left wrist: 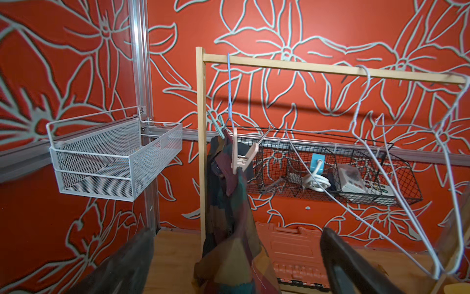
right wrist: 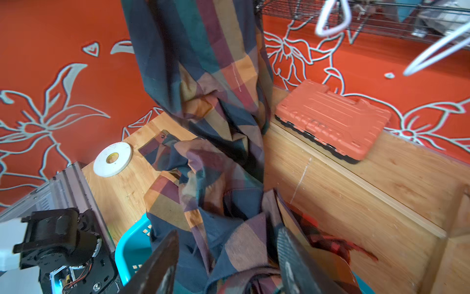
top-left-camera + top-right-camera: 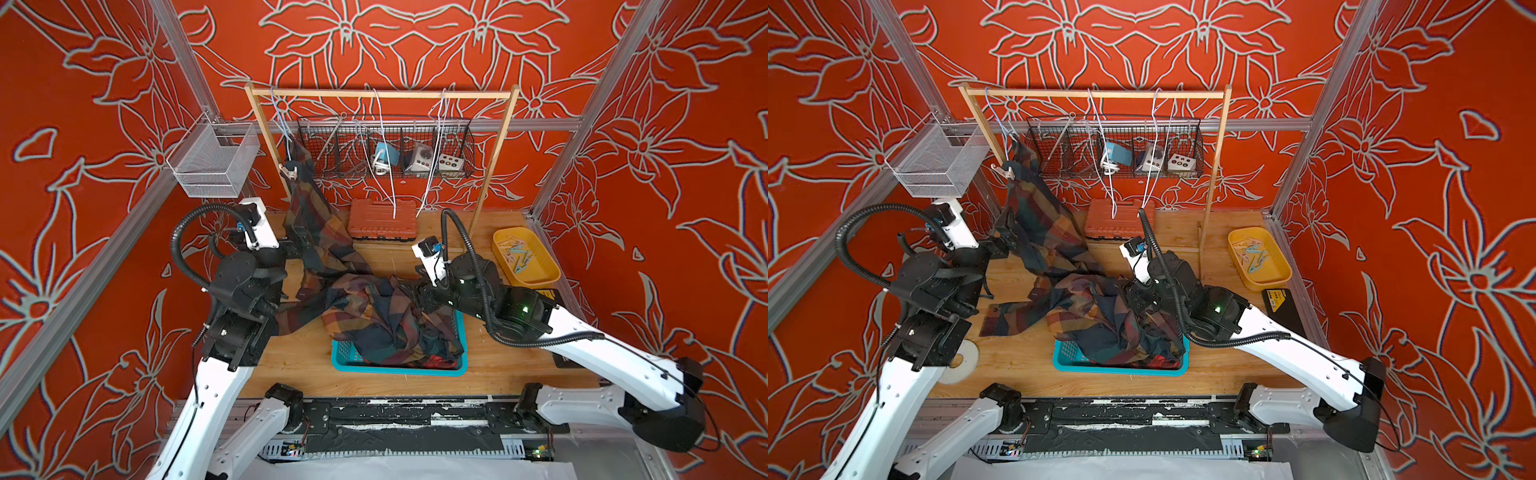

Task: Remove the clothespins securing long-sleeve shirts to the hanger
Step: Adjust the hanger on the clothesline.

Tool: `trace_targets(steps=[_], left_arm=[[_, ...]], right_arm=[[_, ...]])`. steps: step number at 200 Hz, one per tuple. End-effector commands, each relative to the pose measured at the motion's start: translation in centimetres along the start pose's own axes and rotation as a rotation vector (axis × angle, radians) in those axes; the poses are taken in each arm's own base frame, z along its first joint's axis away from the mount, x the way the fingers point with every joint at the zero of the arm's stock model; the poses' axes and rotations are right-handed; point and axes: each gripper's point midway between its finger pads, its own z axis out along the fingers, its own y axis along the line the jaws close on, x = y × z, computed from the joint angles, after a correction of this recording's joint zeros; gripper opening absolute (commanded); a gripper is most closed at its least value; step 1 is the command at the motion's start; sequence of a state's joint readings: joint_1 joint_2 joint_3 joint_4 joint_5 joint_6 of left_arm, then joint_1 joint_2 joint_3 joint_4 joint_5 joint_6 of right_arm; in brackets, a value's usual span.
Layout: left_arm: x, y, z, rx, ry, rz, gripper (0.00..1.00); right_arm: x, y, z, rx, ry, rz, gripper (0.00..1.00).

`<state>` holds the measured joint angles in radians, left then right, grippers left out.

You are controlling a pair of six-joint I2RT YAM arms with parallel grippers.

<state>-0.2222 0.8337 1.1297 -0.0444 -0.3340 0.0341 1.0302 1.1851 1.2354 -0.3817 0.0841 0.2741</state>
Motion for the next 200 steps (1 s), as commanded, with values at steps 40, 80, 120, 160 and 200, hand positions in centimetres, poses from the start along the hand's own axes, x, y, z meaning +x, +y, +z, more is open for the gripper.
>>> trace_targets(steps=[40, 80, 120, 160, 200], left_arm=[[5.5, -0.3, 6.0, -0.027, 0.178, 0.038, 0.93], [6.9, 0.3, 8.2, -0.052, 0.216, 0.030, 0.74], [6.6, -0.5, 8.9, -0.016, 0.214, 0.017, 0.34], [5.9, -1.5, 9.2, 0.033, 0.212, -0.006, 0.02], [5.9, -2.7, 9.7, 0.098, 0.221, -0.015, 0.00]], right_arm=[[-0.5, 0.8, -1.0, -0.050, -0.034, -0.008, 0.65], [-0.1, 0.4, -2.2, -0.046, -0.057, 0.001, 0.65], [0.0, -0.1, -3.2, -0.030, -0.076, 0.000, 0.65], [0.1, -0.5, -3.8, -0.016, -0.090, 0.007, 0.65], [0.3, -1.1, -4.2, 0.006, -0.093, 0.010, 0.65]])
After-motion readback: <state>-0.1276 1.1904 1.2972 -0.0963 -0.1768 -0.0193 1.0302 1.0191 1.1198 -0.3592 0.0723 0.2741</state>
